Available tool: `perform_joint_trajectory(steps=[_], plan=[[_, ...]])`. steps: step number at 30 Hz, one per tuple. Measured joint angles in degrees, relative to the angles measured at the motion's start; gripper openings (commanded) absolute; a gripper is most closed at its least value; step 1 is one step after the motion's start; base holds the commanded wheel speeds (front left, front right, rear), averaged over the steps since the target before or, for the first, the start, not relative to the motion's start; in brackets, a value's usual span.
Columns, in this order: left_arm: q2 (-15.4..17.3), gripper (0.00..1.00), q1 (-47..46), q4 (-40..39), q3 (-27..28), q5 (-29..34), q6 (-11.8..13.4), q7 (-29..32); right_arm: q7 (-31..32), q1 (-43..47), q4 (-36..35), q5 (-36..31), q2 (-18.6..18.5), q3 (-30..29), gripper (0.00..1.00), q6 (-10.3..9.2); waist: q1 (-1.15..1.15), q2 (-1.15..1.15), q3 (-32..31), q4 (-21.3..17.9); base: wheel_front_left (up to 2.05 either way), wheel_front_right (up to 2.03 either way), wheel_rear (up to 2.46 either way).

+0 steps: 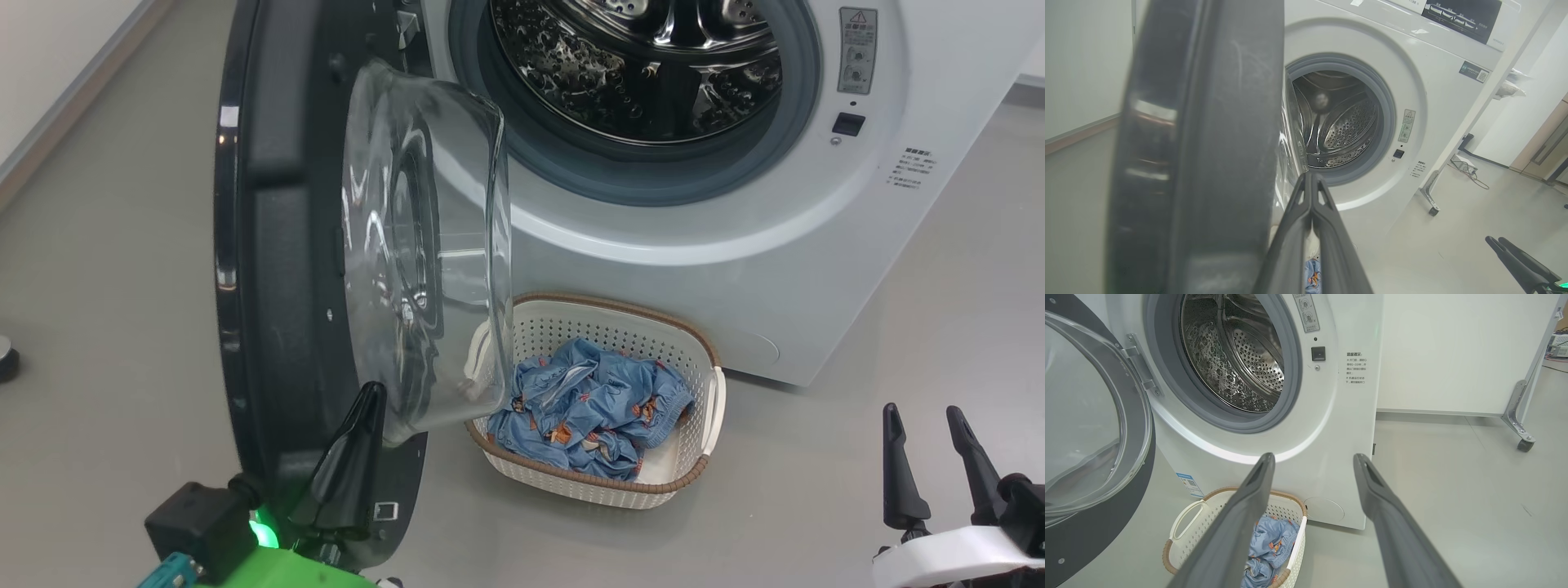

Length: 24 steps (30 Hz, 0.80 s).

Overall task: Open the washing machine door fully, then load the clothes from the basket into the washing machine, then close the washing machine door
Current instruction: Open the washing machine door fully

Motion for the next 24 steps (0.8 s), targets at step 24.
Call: perform_joint_trajectory(steps=[24], plan=[[0.1, 0.00, -0.3, 5.7, 5.3, 0.4, 2.0, -1.8, 0.0, 0.0, 0.1, 0.0, -0.1, -0.9, 1.00, 0.01, 0.00, 0.00, 1.5, 6.3, 0.00, 0.00, 0.00]])
